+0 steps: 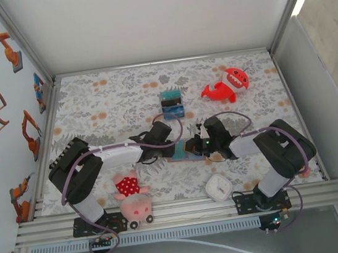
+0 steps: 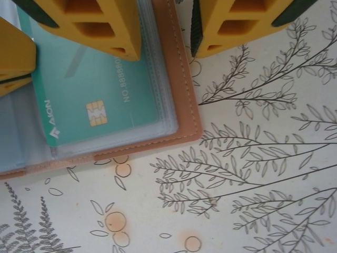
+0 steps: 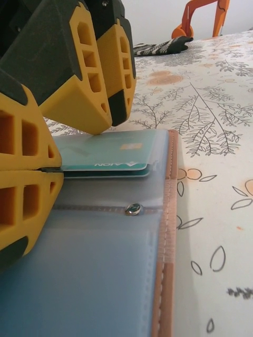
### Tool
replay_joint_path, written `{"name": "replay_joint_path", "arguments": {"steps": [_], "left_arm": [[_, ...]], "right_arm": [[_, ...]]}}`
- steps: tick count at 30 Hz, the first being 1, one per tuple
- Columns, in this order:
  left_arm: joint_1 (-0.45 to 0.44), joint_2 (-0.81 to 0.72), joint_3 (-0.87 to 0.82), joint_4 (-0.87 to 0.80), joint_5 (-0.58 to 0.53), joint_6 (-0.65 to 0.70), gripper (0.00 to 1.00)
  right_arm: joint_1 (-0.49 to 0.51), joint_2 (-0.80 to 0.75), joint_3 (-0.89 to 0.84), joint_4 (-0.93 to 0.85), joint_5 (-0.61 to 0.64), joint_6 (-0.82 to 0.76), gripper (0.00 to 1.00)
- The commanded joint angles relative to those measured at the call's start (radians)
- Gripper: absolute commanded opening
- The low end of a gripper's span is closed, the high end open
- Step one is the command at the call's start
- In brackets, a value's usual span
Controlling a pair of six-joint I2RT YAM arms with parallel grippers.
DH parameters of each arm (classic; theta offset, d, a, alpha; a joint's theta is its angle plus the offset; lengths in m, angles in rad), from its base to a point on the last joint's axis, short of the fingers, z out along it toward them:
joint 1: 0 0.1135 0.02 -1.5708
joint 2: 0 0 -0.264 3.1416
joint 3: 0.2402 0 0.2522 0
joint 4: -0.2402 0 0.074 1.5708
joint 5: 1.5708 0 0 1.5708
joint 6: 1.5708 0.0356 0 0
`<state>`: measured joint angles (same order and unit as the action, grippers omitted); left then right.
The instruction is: Take the credit cards out of the card holder
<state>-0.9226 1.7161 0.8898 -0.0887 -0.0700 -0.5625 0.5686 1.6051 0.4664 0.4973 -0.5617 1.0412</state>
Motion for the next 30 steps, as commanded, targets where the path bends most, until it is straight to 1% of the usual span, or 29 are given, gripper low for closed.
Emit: {"name": "replay_joint_path", "arguments": {"steps": [1,15,24,30], "left_arm": [[-0.007,0.034,0.009,-0.052,-0.002,0.002,0.3],[-0.007,0.052,0.011,-0.057,-0.012,-0.003,0.29],[-0.007,0.051,0.014,-0.063,-0.017,-0.003,0.29],[-0.007,0.041,0.014,-0.068,-0.02,0.002,0.29]], "right_arm": [[-0.017,-0.014,-0.018,0.019,-0.005,0.001,0.02],[-0.045,-0.037,-0.04,0.019,-0.016,-0.002,0.04],[-0.056,-0.042,-0.048,0.018,-0.02,-0.004,0.0],[-0.065,-0.063,-0.049,-0.006,-0.015,-0.016,0.0]]}}
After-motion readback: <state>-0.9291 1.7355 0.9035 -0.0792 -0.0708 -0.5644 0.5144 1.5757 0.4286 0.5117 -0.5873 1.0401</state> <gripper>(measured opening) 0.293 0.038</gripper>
